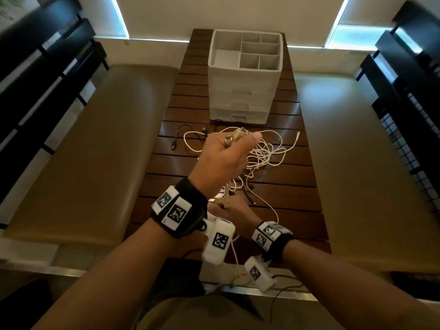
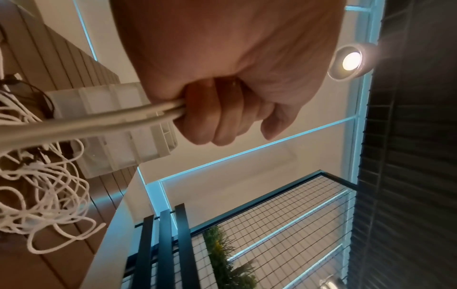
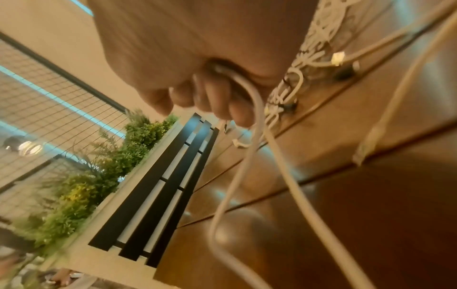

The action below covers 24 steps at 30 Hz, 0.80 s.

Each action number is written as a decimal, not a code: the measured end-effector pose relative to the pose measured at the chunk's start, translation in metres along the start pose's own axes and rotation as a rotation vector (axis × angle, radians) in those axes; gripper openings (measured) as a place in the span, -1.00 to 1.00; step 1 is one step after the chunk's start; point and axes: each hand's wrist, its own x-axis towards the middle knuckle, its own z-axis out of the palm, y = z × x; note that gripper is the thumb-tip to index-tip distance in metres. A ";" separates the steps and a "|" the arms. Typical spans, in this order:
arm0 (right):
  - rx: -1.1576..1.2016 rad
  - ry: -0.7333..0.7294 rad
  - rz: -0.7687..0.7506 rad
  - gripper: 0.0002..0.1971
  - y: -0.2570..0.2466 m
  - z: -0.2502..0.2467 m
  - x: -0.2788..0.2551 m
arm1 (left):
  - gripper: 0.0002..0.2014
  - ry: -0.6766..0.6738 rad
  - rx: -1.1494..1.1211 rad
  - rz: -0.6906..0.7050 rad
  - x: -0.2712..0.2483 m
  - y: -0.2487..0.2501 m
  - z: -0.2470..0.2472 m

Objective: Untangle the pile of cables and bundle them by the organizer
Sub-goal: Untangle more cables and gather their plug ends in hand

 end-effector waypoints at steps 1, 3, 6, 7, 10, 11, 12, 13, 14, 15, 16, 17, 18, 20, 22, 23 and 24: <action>-0.050 -0.040 -0.063 -0.62 0.004 -0.006 0.000 | -0.47 0.016 0.014 -0.006 0.003 0.000 -0.003; -0.127 -0.152 -0.094 -0.68 0.006 -0.028 -0.004 | -0.45 0.060 0.035 -0.026 0.009 0.001 -0.012; -0.241 -0.364 0.130 -0.22 -0.002 -0.085 -0.003 | -0.46 0.153 0.072 -0.069 0.015 -0.003 -0.032; -0.234 -0.368 0.162 -0.26 -0.005 -0.103 -0.001 | -0.46 0.173 0.075 -0.082 0.016 -0.006 -0.037; -0.279 0.022 0.098 -0.72 -0.003 -0.127 0.024 | -0.53 0.167 0.028 -0.128 0.017 -0.018 -0.044; -0.342 0.150 0.092 -0.77 0.000 -0.123 0.034 | -0.56 0.159 0.006 -0.138 0.017 -0.021 -0.044; -0.397 0.201 0.127 -0.75 0.004 -0.113 0.044 | -0.56 0.157 -0.004 -0.145 0.017 -0.023 -0.043; -0.449 0.185 0.187 -0.70 0.008 -0.101 0.053 | -0.55 0.161 0.001 -0.148 0.017 -0.025 -0.042; -0.518 0.127 0.257 -0.65 0.012 -0.087 0.059 | -0.53 0.167 0.016 -0.149 0.017 -0.025 -0.040; -0.599 0.064 0.301 -0.64 0.015 -0.076 0.064 | -0.51 0.171 0.035 -0.145 0.017 -0.025 -0.038; -0.659 0.026 0.305 -0.69 0.019 -0.068 0.067 | -0.49 0.173 0.061 -0.135 0.017 -0.025 -0.035; -0.676 0.015 0.288 -0.78 0.020 -0.065 0.069 | -0.47 0.173 0.089 -0.119 0.017 -0.025 -0.032; -0.651 0.024 0.265 -0.86 0.018 -0.067 0.070 | -0.47 0.173 0.120 -0.103 0.017 -0.026 -0.030; -0.537 0.108 0.198 -0.87 0.011 -0.077 0.068 | -0.48 0.179 0.164 -0.077 0.018 -0.028 -0.030; -0.410 0.274 0.088 -0.84 -0.003 -0.092 0.062 | -0.50 0.195 0.203 -0.055 0.021 -0.031 -0.031; -0.355 0.342 0.029 -0.84 -0.009 -0.099 0.059 | -0.51 0.206 0.233 -0.045 0.023 -0.034 -0.032; -0.318 0.381 -0.023 -0.85 -0.015 -0.105 0.056 | -0.53 0.217 0.270 -0.037 0.026 -0.036 -0.033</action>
